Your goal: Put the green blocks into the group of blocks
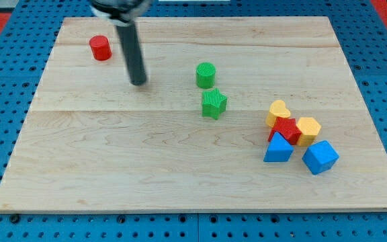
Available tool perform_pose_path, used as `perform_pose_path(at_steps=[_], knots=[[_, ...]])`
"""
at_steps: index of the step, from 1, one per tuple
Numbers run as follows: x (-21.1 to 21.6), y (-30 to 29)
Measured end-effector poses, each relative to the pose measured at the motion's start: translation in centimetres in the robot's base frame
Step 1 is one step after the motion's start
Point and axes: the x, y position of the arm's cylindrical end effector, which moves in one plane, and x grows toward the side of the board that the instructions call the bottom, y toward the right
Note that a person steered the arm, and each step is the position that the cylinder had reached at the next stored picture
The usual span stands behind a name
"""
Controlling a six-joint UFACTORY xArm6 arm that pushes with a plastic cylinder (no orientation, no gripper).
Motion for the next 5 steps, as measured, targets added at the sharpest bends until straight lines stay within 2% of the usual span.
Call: perform_pose_path(at_steps=[1, 2, 4, 5], knots=[[3.2, 7.7], [4.6, 9.5], [2.1, 13.5], [6.4, 16.0]])
